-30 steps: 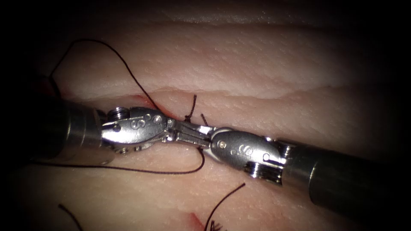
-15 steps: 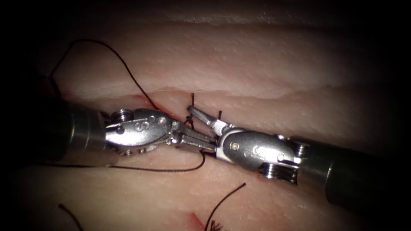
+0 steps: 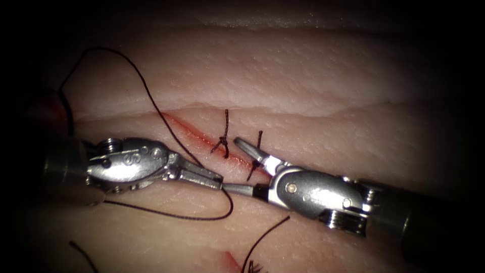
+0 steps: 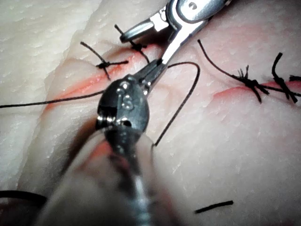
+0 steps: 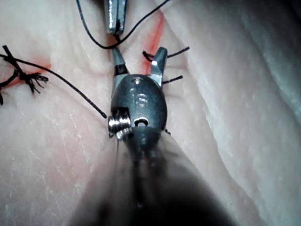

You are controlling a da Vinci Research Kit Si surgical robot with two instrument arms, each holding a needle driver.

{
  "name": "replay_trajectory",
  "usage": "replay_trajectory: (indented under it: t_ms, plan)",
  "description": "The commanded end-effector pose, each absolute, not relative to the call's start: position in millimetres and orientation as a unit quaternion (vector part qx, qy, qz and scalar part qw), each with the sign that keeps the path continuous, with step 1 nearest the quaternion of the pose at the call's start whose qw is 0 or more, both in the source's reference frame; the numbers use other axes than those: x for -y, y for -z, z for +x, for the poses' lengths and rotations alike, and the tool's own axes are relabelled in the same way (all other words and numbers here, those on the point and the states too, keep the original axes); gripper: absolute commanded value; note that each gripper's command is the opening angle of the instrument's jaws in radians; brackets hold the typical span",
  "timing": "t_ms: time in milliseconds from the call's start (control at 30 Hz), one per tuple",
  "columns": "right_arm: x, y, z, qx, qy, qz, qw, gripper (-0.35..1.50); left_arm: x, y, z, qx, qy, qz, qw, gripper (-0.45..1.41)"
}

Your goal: Wound Closure

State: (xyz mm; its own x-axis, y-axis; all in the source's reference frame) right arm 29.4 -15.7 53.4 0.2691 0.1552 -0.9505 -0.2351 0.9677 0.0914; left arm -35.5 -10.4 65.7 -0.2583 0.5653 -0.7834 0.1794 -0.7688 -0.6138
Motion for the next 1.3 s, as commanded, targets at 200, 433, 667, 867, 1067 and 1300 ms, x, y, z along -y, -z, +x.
replay_trajectory:
  t_ms: [200,433,667,867,1067,1300]
  plan:
    - [16.1,-53.0,25.4,-0.575,-0.13,-0.044,0.807,1.48,9.0,-64.5,-35.6,0.301,-0.73,-0.597,0.143,-0.45]
    - [16.5,-51.5,22.2,-0.571,-0.143,-0.051,0.807,1.48,5.1,-61.8,-35.8,0.263,-0.732,-0.612,0.147,-0.45]
    - [16.1,-50.7,20.7,-0.567,-0.157,-0.059,0.806,1.48,1.4,-61.4,-35.9,0.218,-0.753,-0.604,0.144,-0.45]
    - [16.0,-50.2,20.3,-0.557,-0.167,-0.066,0.811,1.47,-1.1,-66.5,-35.7,0.193,-0.804,-0.544,0.145,-0.45]
    - [16.2,-50.1,20.2,-0.556,-0.168,-0.067,0.811,1.47,-2.8,-73.2,-35.0,0.143,-0.863,-0.461,0.149,-0.45]
    - [16.3,-49.9,20.3,-0.556,-0.169,-0.068,0.811,1.45,-1.4,-79.1,-34.3,0.142,-0.89,-0.414,0.13,-0.45]
